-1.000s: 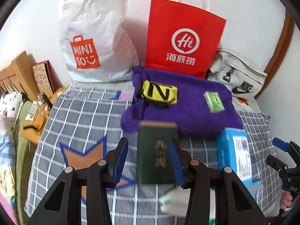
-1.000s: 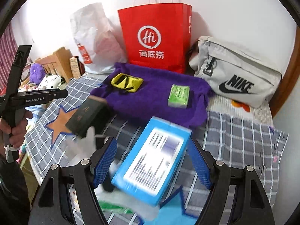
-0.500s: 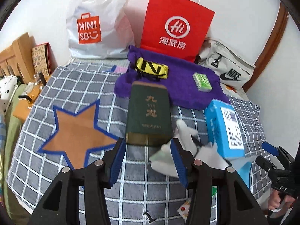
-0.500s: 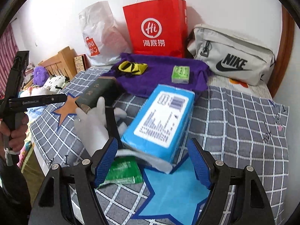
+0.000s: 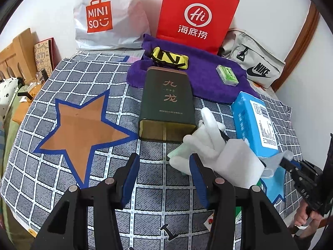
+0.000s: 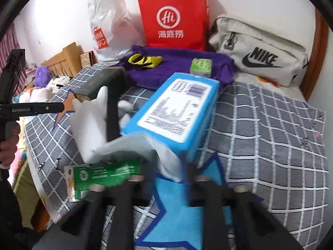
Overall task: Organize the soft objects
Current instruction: 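Move the left tool toward the white gloves while the right tool grasps the clear plastic bag, then grasp the white gloves with the left tool while the right tool lifts the plastic bag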
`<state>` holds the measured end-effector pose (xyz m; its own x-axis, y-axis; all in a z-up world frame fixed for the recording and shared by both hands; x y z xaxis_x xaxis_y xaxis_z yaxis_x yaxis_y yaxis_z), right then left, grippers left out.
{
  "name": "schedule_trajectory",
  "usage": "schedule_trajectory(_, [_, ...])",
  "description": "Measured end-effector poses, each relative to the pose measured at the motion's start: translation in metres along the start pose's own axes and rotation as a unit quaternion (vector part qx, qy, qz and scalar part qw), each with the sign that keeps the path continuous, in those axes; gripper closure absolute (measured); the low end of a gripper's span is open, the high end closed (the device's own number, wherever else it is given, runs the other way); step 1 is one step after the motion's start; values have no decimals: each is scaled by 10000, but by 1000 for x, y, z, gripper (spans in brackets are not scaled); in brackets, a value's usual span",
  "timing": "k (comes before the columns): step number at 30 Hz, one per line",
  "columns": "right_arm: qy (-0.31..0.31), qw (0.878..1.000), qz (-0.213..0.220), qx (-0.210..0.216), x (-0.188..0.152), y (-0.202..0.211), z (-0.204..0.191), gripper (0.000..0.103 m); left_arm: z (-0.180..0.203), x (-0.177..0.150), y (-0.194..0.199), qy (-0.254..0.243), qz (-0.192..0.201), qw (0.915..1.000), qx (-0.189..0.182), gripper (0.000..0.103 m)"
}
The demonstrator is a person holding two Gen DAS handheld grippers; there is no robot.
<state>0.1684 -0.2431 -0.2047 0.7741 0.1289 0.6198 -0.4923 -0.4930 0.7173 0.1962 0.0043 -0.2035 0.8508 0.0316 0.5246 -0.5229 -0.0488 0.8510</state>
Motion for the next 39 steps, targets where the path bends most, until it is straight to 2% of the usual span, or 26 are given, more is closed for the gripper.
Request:
schedule_trajectory(2, [-120,9998,144,105,0,10,2,95,0,0,0,1,9,10000,-3,55])
schedule_trajectory(13, [-451,9969,533,-350,-19,72,27,95,12,-6,-1,-45,37,9997,-236,55])
schedule_trajectory(20, [-541,9981,44,-278,-47,49,32,95,33,0,-14,-174,10,9993,-324,52])
schedule_trajectory(23, [-521,9985,-19,-165,-52,43,29,91,41,4,-27,-282,8,9992,-271,47])
schedule_trajectory(28, [-516,9986,-61,-140,-51,34,30,91,50,3,-46,-388,-70,9987,-329,47])
schedule_trajectory(31, [-519,9985,-137,-84,-49,25,30,86,53,3,-53,-409,-76,9984,-383,47])
schedule_trajectory(33, [-500,9986,-180,-75,-47,18,29,74,55,2,-56,-434,-100,9981,-428,47])
schedule_trajectory(34, [-495,9986,-183,-52,-47,15,28,72,57,1,-57,-469,-103,9978,-466,47])
schedule_trajectory(35, [-496,9986,-184,-24,-45,12,27,71,59,0,-58,-504,-89,9975,-493,48])
schedule_trajectory(37, [-504,9986,-185,20,-43,6,24,71,63,0,-59,-550,-33,9968,-575,65])
schedule_trajectory(38, [-502,9986,-175,30,-42,4,23,71,65,0,-58,-594,-21,9964,-602,69])
schedule_trajectory(39, [-503,9986,-176,29,-42,1,22,71,66,-1,-58,-627,-12,9961,-627,78])
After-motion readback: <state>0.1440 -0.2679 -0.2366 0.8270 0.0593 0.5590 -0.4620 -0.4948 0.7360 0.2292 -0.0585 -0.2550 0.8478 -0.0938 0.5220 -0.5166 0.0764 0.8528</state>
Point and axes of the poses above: each gripper's, at about its wrist camera, not at the fingertips, and y roughly against the way its jaws point, z to its right, x to its top, the point moved 10 cm from there along -y, roughly the way its jaws point, and after that the axes turned 14 degrees about x, right-handed, at the moved point
